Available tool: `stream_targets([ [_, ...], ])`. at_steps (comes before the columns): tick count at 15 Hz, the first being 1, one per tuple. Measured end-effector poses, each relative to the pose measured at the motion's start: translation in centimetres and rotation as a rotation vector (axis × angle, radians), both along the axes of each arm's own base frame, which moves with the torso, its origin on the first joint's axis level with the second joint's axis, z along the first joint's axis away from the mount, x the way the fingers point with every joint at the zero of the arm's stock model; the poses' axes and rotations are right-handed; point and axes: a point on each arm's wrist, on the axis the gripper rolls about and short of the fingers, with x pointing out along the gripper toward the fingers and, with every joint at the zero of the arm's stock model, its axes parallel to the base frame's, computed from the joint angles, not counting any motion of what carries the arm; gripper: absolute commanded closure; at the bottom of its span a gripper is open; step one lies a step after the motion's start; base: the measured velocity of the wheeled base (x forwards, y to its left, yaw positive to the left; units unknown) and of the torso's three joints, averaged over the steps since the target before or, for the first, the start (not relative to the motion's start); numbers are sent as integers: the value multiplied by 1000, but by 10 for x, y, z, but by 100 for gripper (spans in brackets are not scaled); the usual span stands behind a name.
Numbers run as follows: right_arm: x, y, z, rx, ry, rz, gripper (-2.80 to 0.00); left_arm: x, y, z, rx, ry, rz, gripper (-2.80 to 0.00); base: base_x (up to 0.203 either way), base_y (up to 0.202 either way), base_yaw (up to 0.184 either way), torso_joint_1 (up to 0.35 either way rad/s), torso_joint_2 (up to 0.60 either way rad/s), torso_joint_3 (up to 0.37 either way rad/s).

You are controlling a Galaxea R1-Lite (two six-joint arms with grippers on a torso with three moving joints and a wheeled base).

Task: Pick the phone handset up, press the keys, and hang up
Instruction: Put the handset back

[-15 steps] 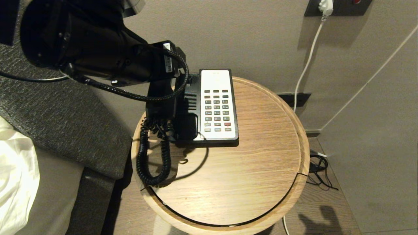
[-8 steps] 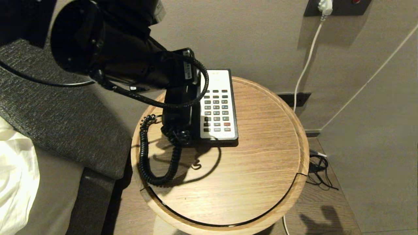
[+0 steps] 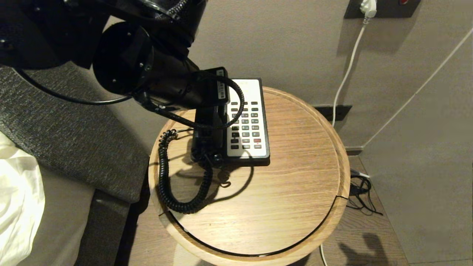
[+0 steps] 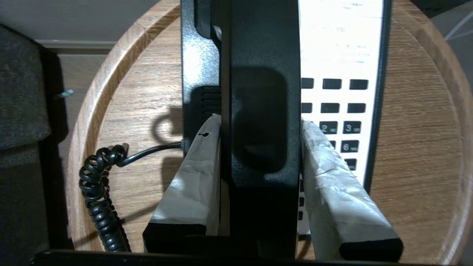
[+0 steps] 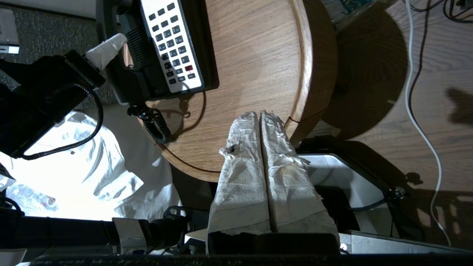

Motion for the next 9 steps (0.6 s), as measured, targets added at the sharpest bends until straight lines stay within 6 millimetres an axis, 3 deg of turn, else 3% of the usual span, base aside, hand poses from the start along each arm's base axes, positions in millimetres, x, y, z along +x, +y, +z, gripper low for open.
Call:
stream_targets([
  [9, 0, 0, -1, -1, 3, -1, 0, 2, 2, 1, 4, -11, 28, 0, 0, 0, 0, 0, 0, 0],
])
